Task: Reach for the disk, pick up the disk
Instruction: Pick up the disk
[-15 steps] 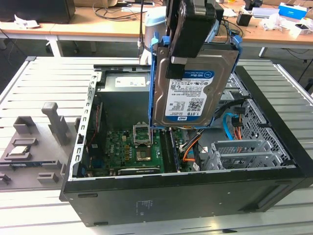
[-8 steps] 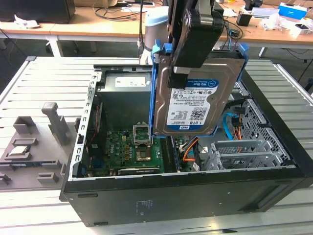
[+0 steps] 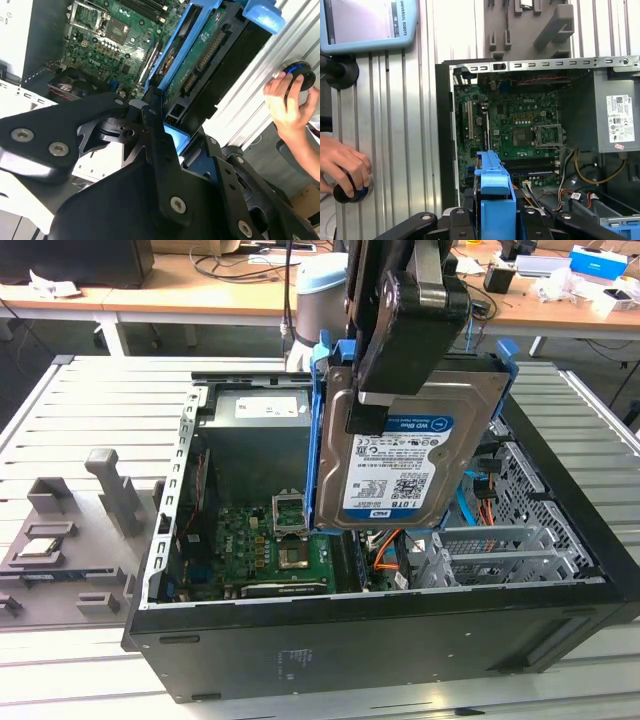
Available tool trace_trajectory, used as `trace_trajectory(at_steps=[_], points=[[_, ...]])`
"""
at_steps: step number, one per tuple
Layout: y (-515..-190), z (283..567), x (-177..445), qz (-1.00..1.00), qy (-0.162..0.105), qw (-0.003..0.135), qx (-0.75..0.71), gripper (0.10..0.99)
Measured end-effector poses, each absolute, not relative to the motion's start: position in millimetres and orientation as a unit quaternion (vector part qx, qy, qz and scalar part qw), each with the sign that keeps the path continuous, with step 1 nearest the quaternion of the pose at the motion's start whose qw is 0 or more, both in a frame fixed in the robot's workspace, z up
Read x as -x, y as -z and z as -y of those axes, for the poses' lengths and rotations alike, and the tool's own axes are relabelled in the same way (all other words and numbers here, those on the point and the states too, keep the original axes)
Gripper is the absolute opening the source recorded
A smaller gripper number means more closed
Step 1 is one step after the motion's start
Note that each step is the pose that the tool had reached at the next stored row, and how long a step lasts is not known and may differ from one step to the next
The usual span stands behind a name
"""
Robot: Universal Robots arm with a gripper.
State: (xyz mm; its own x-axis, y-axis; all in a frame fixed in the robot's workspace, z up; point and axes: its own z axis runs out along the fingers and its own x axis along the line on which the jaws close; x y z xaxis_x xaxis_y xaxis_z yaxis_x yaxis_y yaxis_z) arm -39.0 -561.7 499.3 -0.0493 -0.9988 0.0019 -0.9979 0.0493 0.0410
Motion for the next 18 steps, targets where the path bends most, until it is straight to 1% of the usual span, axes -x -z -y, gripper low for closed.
trace_trajectory(at_steps=[12,18], points=[[-499.3,587.0,39.0,0.724,0.014,0.015,-0.689,0.369],[-499.3,604.2,39.1,0.724,0.014,0.015,-0.689,0.369]])
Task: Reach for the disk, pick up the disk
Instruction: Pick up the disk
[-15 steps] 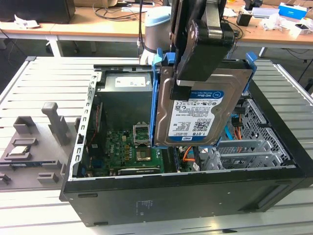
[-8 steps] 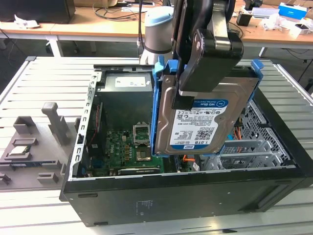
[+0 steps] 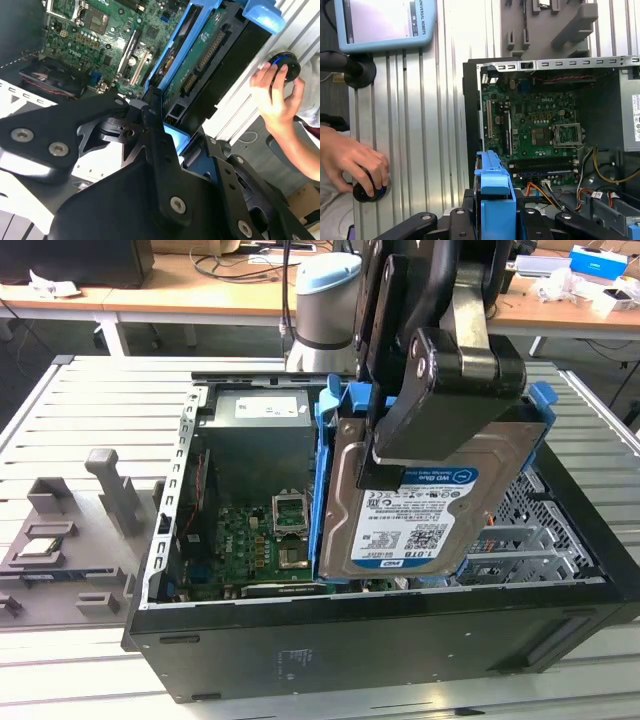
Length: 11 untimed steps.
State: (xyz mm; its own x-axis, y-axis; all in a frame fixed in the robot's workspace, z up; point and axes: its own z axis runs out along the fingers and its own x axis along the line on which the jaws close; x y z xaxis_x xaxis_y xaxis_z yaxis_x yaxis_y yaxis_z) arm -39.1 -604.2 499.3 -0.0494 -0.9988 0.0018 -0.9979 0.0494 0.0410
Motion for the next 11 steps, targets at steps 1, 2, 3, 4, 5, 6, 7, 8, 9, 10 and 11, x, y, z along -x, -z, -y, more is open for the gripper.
trace_trajectory(at_steps=[1,2,3,4,5,6,7,8,9,10,11], points=[[-499.3,604.5,38.6,0.724,0.014,0.015,-0.689,0.369],[-499.2,604.6,38.1,0.724,0.014,0.015,-0.689,0.369],[-499.2,604.5,37.5,0.724,0.014,0.015,-0.689,0.369],[-499.2,604.1,36.7,0.724,0.014,0.015,-0.690,0.369],[-499.2,603.6,36.1,0.723,0.014,0.015,-0.690,0.369],[-499.1,602.5,35.1,0.722,0.014,0.015,-0.692,0.369],[-499.0,601.7,34.4,0.720,0.014,0.015,-0.693,0.369],[-498.8,600.1,32.9,0.718,0.014,0.015,-0.695,0.369],[-498.4,597.8,29.8,0.716,0.014,0.015,-0.698,0.369],[-498.4,595.9,26.7,0.715,0.014,0.015,-0.699,0.369],[-498.3,594.0,23.1,0.714,0.014,0.015,-0.700,0.369]])
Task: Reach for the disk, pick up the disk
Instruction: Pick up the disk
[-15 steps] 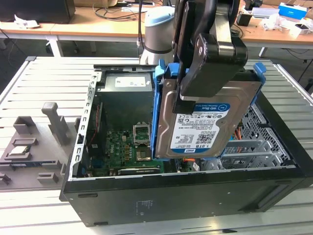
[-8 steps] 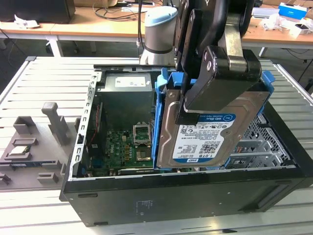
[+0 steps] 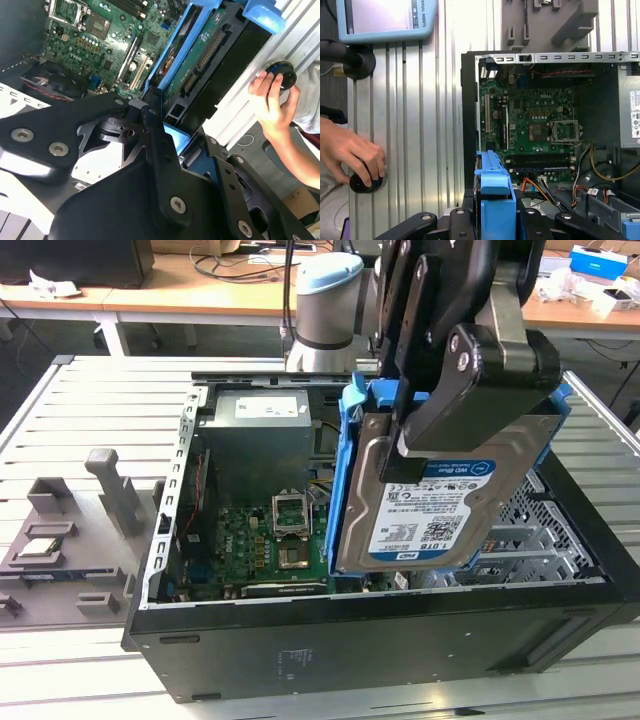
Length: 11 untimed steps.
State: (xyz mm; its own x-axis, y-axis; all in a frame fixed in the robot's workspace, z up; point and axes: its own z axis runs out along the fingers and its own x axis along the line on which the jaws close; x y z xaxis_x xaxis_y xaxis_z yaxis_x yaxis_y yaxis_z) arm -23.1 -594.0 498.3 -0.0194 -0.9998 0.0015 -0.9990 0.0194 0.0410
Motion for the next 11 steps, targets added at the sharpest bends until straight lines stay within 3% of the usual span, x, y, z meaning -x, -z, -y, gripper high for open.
trace_trajectory(at_steps=[11], points=[[-498.0,585.1,-0.8,0.708,0.014,0.015,-0.706,0.369]])
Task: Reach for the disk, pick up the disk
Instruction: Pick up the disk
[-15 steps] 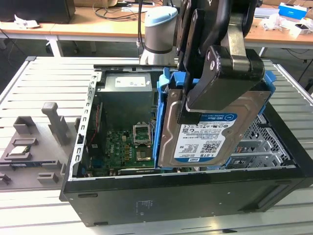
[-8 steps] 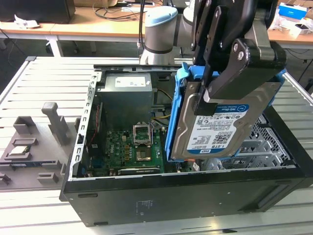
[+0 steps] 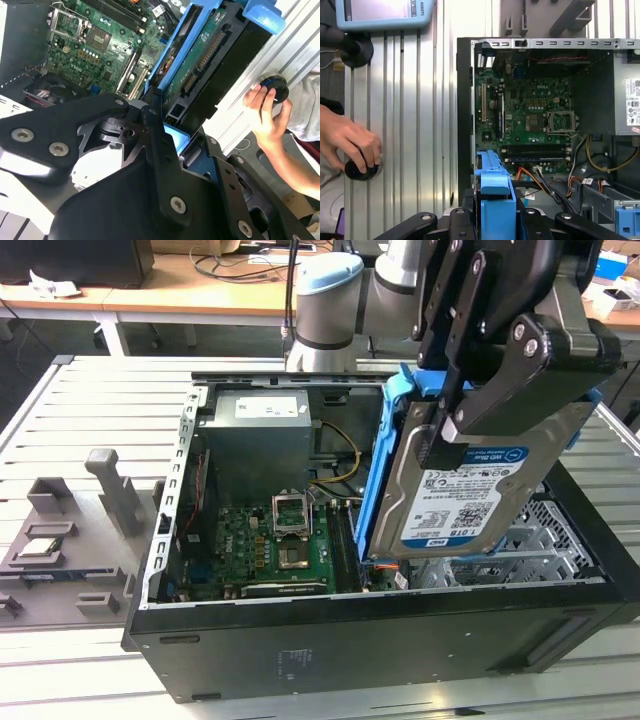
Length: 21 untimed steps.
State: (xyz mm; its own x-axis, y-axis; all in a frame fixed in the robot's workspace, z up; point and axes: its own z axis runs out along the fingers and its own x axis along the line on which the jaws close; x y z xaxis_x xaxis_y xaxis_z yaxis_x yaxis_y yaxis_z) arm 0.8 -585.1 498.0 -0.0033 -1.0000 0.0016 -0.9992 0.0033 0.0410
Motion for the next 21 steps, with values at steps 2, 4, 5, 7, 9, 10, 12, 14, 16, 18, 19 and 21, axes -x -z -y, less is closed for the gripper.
trace_trajectory(at_steps=[2,4,5,7,9,10,12,14,16,18,19,21], points=[[-497.9,583.6,-4.6,0.707,0.014,0.015,-0.707,0.369],[-497.8,582.3,-7.5,0.706,0.014,0.015,-0.707,0.369],[-497.8,581.8,-8.6,0.706,0.014,0.015,-0.708,0.369],[-497.6,580.0,-12.7,0.705,0.014,0.015,-0.709,0.369],[-497.5,578.7,-15.7,0.704,0.014,0.015,-0.710,0.369],[-497.5,578.3,-16.8,0.704,0.014,0.015,-0.710,0.369],[-497.3,577.5,-19.6,0.703,0.014,0.015,-0.710,0.369],[-497.2,576.7,-22.7,0.703,0.013,0.016,-0.711,0.369],[-497.0,576.4,-24.7,0.702,0.013,0.016,-0.711,0.369],[-496.9,576.1,-26.3,0.702,0.013,0.016,-0.712,0.369],[-496.7,575.7,-27.8,0.702,0.013,0.016,-0.712,0.369],[-496.5,575.3,-29.5,0.702,0.013,0.016,-0.712,0.369]])
